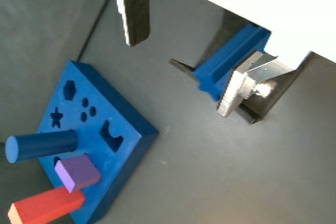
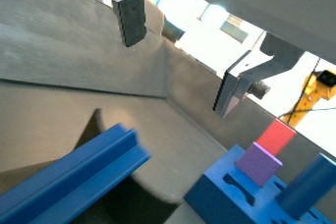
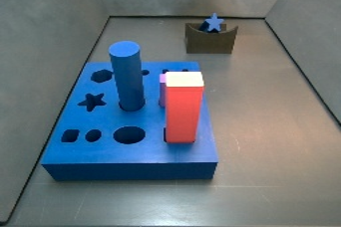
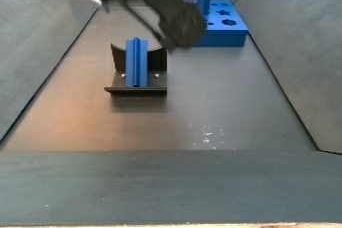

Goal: Pick up the star object. Move up. Place the star object on the fixture. Regrasp the star object. Move to above the board. Insert the star object.
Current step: Regrasp the star object.

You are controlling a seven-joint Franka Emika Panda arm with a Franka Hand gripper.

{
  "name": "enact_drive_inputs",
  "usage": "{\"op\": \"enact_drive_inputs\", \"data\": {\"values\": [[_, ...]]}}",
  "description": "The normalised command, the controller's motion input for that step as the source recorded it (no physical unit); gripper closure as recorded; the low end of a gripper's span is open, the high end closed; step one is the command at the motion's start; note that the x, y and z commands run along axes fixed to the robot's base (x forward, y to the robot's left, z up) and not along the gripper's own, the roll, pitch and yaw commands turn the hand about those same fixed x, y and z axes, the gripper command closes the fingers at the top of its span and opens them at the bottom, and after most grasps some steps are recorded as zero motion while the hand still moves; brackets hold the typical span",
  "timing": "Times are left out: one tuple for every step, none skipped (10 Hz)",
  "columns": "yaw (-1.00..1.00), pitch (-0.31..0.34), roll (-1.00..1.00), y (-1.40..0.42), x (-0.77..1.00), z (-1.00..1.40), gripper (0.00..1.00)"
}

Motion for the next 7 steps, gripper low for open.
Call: {"op": "enact_drive_inputs", "data": {"values": [[0.01,0.068,1.0,-0.66,-0.11,0.61,0.0],[0.01,0.062,1.0,-0.55,-0.11,0.48,0.0],[0.0,0.056,1.0,-0.39,-0.1,0.28,0.0],[0.0,0.053,1.0,-0.17,-0.06,0.05,0.0],[0.0,0.054,1.0,-0.04,-0.03,0.01,0.0],[0.0,0.055,1.0,-0.02,-0.02,0.02,0.0],[0.0,0.05,1.0,-0.03,-0.02,0.02,0.0]]}}
